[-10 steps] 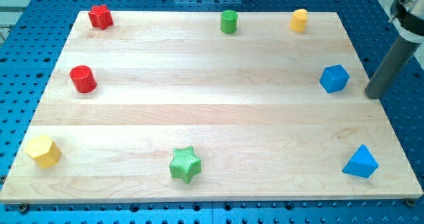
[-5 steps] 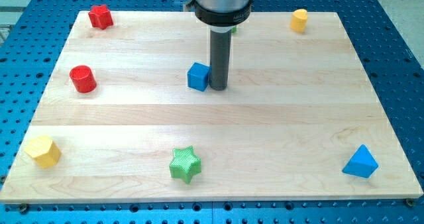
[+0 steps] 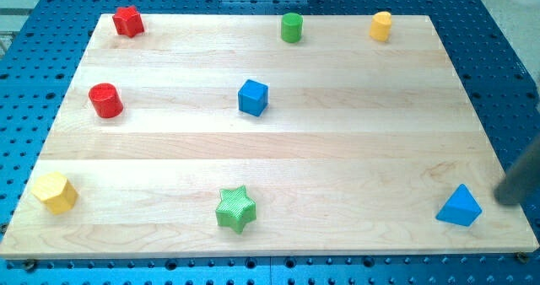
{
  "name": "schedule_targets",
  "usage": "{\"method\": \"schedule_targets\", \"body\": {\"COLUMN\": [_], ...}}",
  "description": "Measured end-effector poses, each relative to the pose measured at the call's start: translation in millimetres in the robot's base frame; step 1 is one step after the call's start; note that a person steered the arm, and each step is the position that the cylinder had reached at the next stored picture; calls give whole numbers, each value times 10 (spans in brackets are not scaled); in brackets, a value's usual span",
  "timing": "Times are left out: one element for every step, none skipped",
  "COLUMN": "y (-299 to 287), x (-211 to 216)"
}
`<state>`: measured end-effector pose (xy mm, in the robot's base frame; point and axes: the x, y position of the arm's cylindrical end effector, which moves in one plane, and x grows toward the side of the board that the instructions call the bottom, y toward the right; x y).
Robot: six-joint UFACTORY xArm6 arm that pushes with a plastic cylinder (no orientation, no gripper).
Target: Place the blue blocks at the center of the board
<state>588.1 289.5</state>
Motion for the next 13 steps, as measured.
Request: {"method": "schedule_targets", "body": {"y": [-503,-632,-1019,-1204,-902,-1597,-1898,-2096,-1949,-1758,-2103,-2544,-2152], "x": [203,-153,-560,-311,31,21,-536,-1071,-774,-822,-1184,-1110,-722]}}
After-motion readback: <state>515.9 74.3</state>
